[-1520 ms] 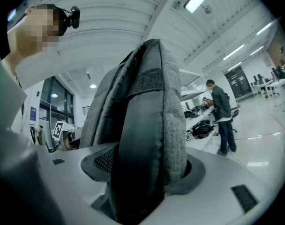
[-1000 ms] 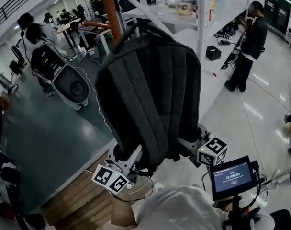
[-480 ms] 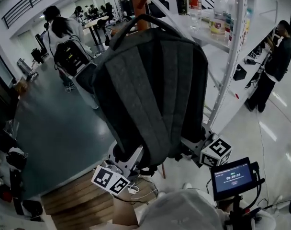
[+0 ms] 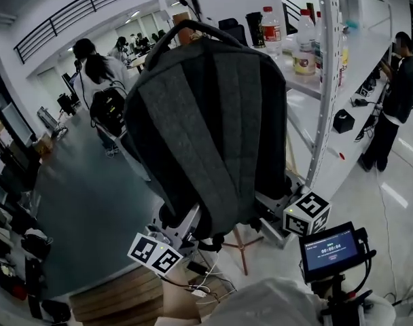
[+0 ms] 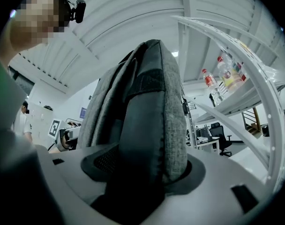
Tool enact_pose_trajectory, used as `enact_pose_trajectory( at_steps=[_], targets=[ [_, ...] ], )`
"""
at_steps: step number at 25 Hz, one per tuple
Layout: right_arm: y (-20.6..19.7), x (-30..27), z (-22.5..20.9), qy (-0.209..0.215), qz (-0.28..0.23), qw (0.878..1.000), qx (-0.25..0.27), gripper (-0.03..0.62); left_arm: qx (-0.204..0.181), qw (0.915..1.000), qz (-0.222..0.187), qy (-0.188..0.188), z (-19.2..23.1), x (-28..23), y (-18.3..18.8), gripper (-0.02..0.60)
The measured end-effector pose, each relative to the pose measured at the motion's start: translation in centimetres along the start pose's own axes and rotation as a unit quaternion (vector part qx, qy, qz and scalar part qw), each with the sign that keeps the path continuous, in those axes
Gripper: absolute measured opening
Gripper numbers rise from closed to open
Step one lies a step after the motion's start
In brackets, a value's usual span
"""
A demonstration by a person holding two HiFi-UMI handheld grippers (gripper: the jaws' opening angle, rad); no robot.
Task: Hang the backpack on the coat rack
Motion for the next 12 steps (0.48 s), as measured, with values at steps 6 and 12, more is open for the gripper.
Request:
enact_pose_trajectory(
  at_steps=[6,12],
  targets=[
    [0.3,-0.6,-1.0,-0.002,0.015,1.0,-0.002,0.296,0.029,0.9995,0.007,-0.004,0.9,-0.8,0.0,0.278],
    [0.1,-0.9,-1.3,-0.002,0.04,0.999,-0.009,0.296,0.053,0.9985,0.011,0.004,1.3,-0.8,-0.6,0.278]
  ],
)
Point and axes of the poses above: the fingertips, and each gripper's own axes: x backward along the fingers, z to its left, y out of its top, the point moved 6 cm from there along x, backward along the fingers, and after that the axes turned 3 degrees about -z, right-handed, at the moved point
